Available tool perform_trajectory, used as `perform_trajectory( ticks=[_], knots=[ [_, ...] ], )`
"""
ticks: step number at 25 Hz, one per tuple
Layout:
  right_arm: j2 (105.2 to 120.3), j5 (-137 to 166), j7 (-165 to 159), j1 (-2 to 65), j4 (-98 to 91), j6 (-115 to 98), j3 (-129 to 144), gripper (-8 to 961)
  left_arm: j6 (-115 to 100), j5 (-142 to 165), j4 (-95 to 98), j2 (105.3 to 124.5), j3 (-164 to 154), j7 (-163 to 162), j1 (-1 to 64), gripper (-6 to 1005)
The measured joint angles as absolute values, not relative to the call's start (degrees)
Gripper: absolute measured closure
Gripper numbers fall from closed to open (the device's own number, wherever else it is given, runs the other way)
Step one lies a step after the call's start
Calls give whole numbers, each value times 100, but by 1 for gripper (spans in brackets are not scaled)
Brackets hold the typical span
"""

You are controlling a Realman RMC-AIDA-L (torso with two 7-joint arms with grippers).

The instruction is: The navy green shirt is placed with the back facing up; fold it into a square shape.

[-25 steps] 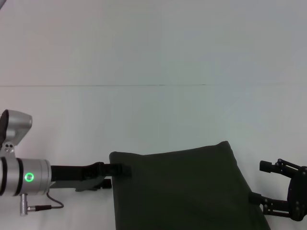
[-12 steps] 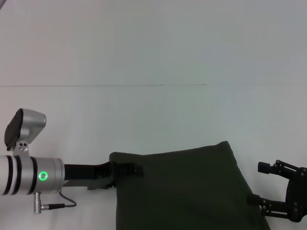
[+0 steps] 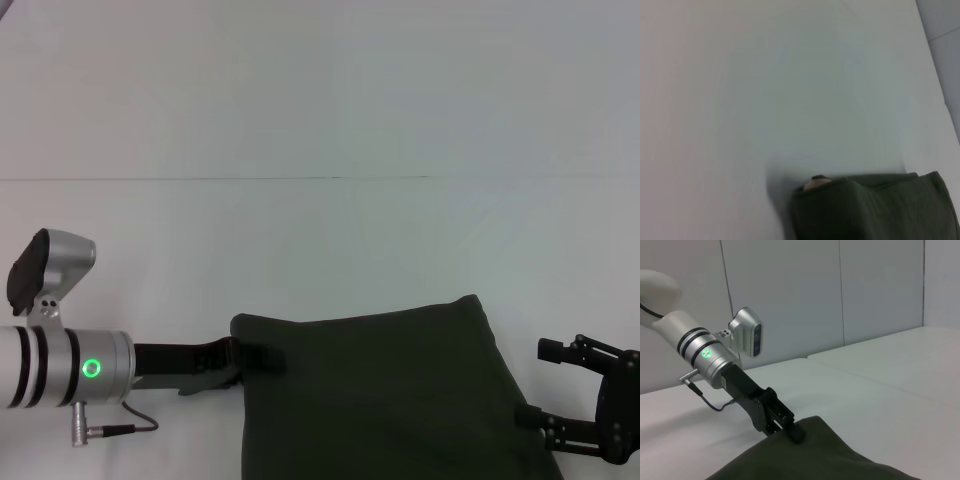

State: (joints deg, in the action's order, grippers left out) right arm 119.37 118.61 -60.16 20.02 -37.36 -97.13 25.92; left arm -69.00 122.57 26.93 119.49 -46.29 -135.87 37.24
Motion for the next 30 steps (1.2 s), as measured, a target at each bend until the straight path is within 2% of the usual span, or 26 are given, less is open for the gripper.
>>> perform_trajectory(
  ticks=[12, 18, 30],
  knots=[
    [11953, 11851, -6019, 2046, -3726, -9713, 2592, 48, -6887, 12185, 2694, 11982, -4557, -13363, 3708, 786],
    [11953, 11843, -6012, 2051, -3716, -9711, 2592, 47, -6744, 12121, 2702, 11995, -4516, -13283, 3765, 941],
    [11980, 11766, -6054, 2070, -3686, -9724, 2593, 48, -5776, 12119, 2747, 11899, -4519, -13194, 4042, 945]
  ],
)
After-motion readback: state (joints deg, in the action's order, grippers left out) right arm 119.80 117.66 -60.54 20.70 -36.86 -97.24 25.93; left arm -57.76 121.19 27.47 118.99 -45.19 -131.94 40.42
